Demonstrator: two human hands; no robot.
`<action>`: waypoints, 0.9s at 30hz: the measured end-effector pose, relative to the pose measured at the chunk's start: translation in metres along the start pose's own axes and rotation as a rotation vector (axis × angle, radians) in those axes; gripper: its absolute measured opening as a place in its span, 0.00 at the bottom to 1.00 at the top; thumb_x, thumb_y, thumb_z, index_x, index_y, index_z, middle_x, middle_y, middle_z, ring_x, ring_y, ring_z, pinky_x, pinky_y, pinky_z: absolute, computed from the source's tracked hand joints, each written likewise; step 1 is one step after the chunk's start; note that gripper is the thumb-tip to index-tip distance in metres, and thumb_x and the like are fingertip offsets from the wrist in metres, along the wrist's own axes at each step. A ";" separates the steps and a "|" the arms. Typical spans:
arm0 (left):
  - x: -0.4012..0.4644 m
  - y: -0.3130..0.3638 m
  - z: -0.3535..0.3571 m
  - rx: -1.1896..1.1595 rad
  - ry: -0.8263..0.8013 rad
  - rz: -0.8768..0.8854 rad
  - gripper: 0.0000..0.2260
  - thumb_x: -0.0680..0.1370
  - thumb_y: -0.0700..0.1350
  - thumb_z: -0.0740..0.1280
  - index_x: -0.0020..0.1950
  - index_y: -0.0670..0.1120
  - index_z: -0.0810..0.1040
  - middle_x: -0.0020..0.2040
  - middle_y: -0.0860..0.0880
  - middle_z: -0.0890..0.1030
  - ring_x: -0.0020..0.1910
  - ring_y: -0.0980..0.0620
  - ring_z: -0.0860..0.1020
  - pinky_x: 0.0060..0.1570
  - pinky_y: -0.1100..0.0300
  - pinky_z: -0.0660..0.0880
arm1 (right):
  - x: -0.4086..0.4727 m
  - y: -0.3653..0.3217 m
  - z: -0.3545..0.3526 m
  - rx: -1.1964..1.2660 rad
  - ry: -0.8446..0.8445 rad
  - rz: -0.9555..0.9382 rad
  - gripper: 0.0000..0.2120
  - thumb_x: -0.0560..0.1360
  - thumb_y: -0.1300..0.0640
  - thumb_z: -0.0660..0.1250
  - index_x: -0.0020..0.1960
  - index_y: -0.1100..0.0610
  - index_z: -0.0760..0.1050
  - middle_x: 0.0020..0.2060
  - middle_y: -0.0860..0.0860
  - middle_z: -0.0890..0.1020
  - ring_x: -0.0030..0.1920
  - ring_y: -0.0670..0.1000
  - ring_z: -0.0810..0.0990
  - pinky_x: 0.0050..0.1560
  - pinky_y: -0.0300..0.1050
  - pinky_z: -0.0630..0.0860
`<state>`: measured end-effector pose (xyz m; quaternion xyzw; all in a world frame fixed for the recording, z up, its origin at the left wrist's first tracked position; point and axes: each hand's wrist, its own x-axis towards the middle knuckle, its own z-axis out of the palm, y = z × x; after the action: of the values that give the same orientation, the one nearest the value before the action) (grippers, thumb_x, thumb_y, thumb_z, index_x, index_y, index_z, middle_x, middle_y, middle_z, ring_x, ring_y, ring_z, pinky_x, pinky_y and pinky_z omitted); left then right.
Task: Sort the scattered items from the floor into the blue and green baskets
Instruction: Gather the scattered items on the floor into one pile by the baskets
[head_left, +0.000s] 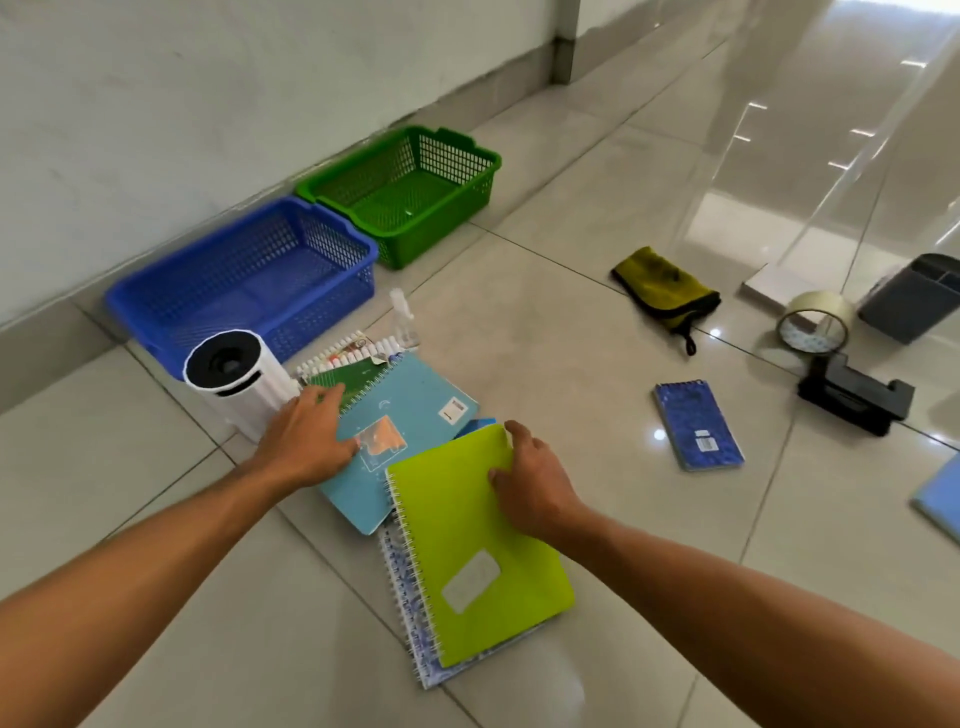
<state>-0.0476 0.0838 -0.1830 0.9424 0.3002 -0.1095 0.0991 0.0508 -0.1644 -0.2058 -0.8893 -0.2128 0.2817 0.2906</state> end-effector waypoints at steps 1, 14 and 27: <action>0.001 0.004 0.000 0.062 0.052 0.056 0.35 0.75 0.55 0.69 0.76 0.44 0.60 0.72 0.41 0.66 0.69 0.40 0.68 0.64 0.46 0.67 | -0.002 0.005 -0.002 -0.038 -0.004 -0.040 0.32 0.79 0.54 0.65 0.78 0.53 0.53 0.69 0.59 0.69 0.66 0.60 0.71 0.63 0.52 0.69; -0.005 0.194 0.010 0.275 0.254 0.713 0.30 0.69 0.60 0.62 0.67 0.44 0.74 0.63 0.40 0.77 0.60 0.39 0.77 0.56 0.45 0.73 | -0.038 0.108 -0.107 -0.399 0.246 -0.181 0.38 0.76 0.45 0.67 0.79 0.45 0.50 0.75 0.51 0.62 0.72 0.56 0.65 0.68 0.56 0.66; -0.032 0.432 0.090 0.294 0.191 1.041 0.32 0.74 0.59 0.66 0.75 0.48 0.64 0.72 0.43 0.69 0.70 0.44 0.68 0.67 0.47 0.65 | -0.135 0.354 -0.275 -0.585 0.312 0.395 0.52 0.68 0.34 0.71 0.79 0.43 0.41 0.78 0.54 0.51 0.76 0.58 0.55 0.72 0.61 0.58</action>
<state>0.1673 -0.3017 -0.2082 0.9761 -0.2164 -0.0005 -0.0201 0.1967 -0.6091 -0.1957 -0.9907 -0.0619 0.1208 -0.0066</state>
